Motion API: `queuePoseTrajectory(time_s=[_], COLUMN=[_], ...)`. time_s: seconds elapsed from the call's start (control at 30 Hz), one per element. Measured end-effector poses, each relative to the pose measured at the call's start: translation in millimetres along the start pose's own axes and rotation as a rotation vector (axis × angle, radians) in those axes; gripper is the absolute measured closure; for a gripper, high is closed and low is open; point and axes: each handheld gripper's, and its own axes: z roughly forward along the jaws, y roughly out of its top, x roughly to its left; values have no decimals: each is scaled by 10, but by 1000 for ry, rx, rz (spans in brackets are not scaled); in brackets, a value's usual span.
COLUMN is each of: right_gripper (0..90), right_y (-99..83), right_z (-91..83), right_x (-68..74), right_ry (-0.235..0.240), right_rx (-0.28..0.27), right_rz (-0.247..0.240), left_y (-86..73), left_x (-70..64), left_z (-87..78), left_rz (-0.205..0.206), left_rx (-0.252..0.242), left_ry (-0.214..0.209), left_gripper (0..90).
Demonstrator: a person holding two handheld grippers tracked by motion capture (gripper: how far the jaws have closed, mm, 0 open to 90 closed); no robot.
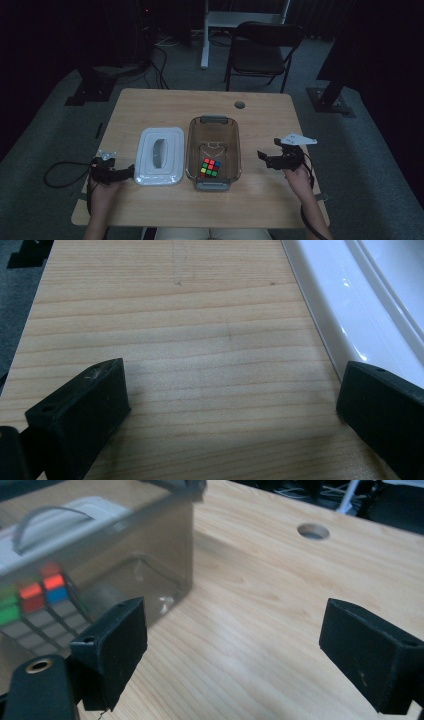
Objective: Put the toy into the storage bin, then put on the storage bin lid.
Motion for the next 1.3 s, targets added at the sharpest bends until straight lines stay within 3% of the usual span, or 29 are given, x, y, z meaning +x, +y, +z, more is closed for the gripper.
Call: queuePoseTrajectory(time_s=[0.17,0.2,0.27,0.47,0.77,0.83,1.3], right_gripper=[116,116,116,116,116,116,115], right_y=[-152,-307,-408,-673,-733,-731,-731], right_z=[23,78,129,233,276,303,309], right_x=[-14,5,20,46,84,82,72], right_ry=[-19,-50,-77,-102,-188,-181,-172], right_rx=[7,37,71,146,194,217,222], right_rz=[31,41,39,66,78,83,90], left_y=[0,0,0,-2,-2,-2,-4], left_x=[0,0,-1,-3,-3,-3,-6], left_z=[0,0,0,-1,-2,-2,-3], left_rz=[0,0,-1,0,0,0,-4], left_rx=[0,0,0,-1,0,0,1], left_ry=[0,0,0,1,0,0,3], left_gripper=[8,8,8,8,8,8,8])
